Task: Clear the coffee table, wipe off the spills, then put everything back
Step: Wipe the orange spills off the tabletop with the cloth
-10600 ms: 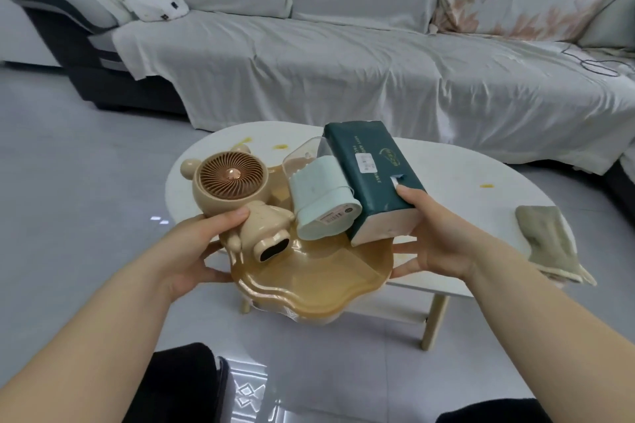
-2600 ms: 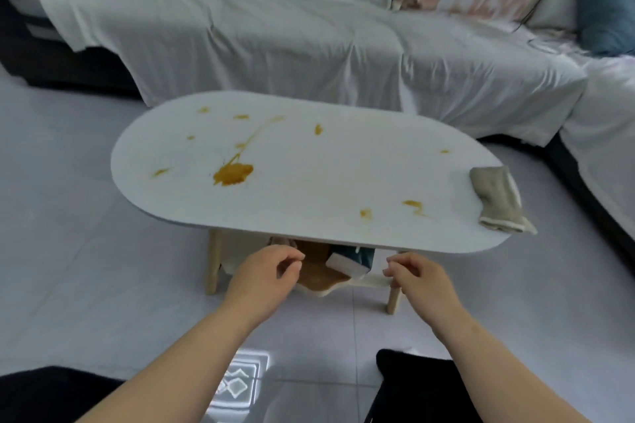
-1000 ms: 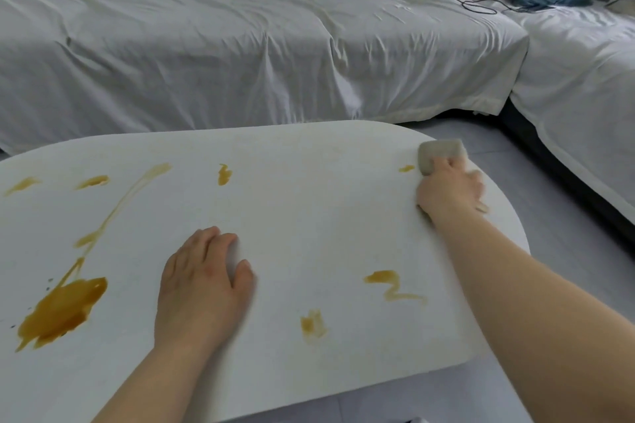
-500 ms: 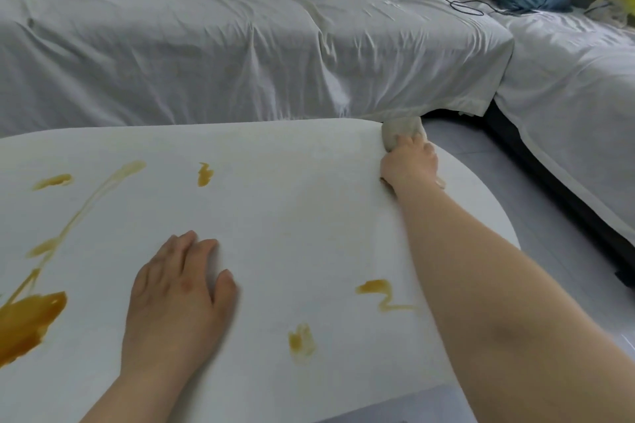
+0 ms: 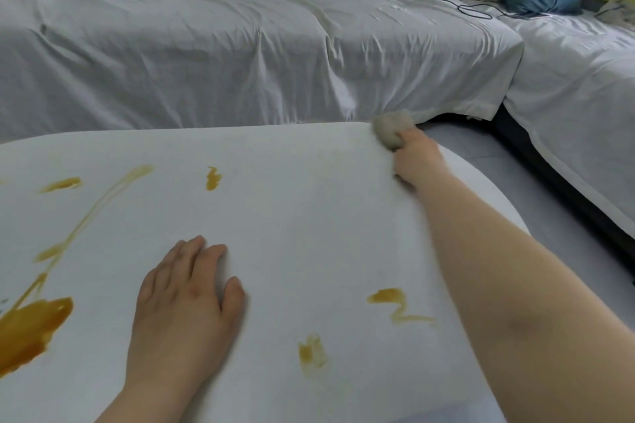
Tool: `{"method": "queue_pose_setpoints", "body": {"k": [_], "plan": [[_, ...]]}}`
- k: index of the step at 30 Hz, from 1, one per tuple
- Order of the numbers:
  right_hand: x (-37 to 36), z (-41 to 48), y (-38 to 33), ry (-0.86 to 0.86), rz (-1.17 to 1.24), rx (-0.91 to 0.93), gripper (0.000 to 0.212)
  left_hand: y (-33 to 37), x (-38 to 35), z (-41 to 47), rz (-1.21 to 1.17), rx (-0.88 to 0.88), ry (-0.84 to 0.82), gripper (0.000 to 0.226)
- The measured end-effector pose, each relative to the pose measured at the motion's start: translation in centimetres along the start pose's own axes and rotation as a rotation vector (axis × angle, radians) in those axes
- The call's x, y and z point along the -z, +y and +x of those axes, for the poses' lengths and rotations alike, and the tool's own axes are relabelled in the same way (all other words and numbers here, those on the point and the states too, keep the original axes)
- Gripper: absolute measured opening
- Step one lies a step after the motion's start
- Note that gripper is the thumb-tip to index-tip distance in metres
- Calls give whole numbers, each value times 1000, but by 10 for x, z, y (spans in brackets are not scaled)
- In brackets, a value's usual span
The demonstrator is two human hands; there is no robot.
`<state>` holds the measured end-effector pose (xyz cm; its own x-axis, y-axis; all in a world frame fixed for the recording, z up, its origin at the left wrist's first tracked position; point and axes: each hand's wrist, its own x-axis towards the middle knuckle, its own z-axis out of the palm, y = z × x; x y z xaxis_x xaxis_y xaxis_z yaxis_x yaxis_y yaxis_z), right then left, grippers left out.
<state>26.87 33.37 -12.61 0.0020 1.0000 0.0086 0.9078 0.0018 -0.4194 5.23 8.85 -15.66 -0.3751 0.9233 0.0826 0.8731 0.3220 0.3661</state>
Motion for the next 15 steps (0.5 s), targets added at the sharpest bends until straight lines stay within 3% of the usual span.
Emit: {"method": "queue_pose_setpoints", "body": {"k": [3, 5, 8, 11, 13, 15], "plan": [[-1, -10, -5, 29, -53, -103, 52, 1, -1, -1, -9, 4, -10, 56], [-12, -21, -27, 16, -36, -90, 53, 1, -2, 0, -22, 0, -9, 55], [-40, -52, -60, -21, 0, 183, 54, 1, -1, 1, -9, 6, -11, 56], [-51, -75, -66, -176, 31, 495, 56, 4, 1, 0, -11, 13, -3, 52], [-34, -68, -47, -217, 70, 481, 57, 4, 0, 1, -18, 11, -3, 47], [-12, -58, -11, -159, 69, 343, 59, 3, -1, 2, -28, 16, 1, 44]]}}
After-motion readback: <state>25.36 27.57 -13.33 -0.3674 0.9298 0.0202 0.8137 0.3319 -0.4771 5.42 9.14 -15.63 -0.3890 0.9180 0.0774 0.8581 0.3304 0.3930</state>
